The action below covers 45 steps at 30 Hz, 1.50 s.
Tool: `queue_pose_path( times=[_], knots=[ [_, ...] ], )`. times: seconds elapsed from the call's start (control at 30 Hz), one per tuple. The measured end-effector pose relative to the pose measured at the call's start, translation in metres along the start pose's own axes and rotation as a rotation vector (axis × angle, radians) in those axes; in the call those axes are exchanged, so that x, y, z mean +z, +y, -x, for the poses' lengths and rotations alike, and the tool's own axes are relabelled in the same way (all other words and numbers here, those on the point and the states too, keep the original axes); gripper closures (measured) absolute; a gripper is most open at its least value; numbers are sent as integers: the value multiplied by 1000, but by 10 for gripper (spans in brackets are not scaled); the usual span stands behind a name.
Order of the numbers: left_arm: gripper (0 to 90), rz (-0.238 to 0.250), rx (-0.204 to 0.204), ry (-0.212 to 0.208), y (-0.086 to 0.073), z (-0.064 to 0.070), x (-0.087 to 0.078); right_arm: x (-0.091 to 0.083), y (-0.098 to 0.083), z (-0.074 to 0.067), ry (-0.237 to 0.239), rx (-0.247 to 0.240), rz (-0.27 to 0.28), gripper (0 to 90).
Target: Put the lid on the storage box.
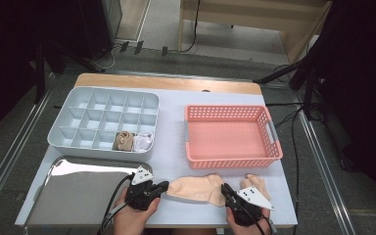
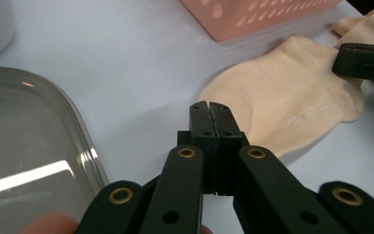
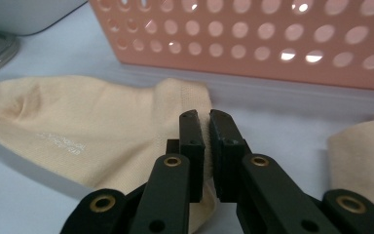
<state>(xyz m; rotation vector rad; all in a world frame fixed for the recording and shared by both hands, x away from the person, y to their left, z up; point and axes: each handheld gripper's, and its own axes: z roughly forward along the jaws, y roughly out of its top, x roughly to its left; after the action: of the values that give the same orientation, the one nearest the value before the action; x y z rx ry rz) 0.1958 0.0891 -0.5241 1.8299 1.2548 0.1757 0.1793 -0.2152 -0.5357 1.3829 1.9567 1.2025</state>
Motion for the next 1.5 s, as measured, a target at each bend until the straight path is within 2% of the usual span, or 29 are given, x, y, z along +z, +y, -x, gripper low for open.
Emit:
queue_pose_path(
  times=[0.07,0.1,0.13,0.17,0.2,0.3,0.33,0.37,0.53,0.57,0.67,0.73,0.8,0.83,0.9,0.93,0.97,1.03,1.07,1.1,1.13,1.23,1.33,1.5],
  knots=[
    [900,2,3,1,0,0,1,1,0,2,-6,-2,1,856],
    [900,5,13,-15,-1,0,2,0,1,5,31,20,5,796],
    [882,5,13,-15,-1,0,2,-1,2,6,48,21,14,733],
    [820,40,14,-18,-2,-1,-1,-4,4,7,62,25,29,680],
    [755,56,1,-39,-2,-2,-3,-9,7,9,64,25,50,664],
    [656,88,-4,-68,-4,-4,-13,-29,15,23,24,64,111,631],
    [632,88,-4,-68,-4,-4,-13,-29,15,23,24,64,111,631],
    [619,95,-5,-77,-5,-5,-18,-41,15,37,-8,103,146,613],
    [566,114,-10,-94,-8,-6,-27,-49,4,57,-68,144,133,565],
    [563,119,-7,-95,-8,-6,-28,-50,3,58,-80,143,126,553],
    [555,119,-2,-112,-11,-6,-28,-50,-1,59,-147,98,107,507],
    [552,111,2,-112,-12,-8,-27,-50,-4,62,-192,102,99,489],
    [549,109,-9,-112,-13,-10,-26,-48,-9,67,-196,129,91,482],
    [546,105,-1,-110,-13,-11,-27,-47,-11,68,-198,135,75,484],
    [544,105,-4,-109,-13,-12,-27,-45,-14,69,-197,132,57,484],
    [544,109,-7,-106,-13,-13,-27,-42,-17,69,-192,124,30,481],
    [543,111,-11,-108,-12,-14,-27,-39,-21,64,-220,86,34,516],
    [543,110,-15,-106,-12,-14,-27,-38,-21,62,-231,65,23,647],
    [544,110,-15,-106,-12,-14,-27,-38,-21,62,-231,65,23,647],
    [544,100,-7,-108,-13,-14,-25,-36,-21,60,-221,57,24,793],
    [545,98,-6,-110,-13,-14,-24,-37,-20,61,-215,70,23,837],
    [552,96,-4,-115,-14,-13,-23,-38,-19,60,-200,104,30,858],
    [568,89,2,-113,-14,-14,-23,-44,-13,51,-190,91,56,859],
    [583,93,-4,-116,-13,-14,-22,-57,3,27,-154,47,128,859]
  ],
)
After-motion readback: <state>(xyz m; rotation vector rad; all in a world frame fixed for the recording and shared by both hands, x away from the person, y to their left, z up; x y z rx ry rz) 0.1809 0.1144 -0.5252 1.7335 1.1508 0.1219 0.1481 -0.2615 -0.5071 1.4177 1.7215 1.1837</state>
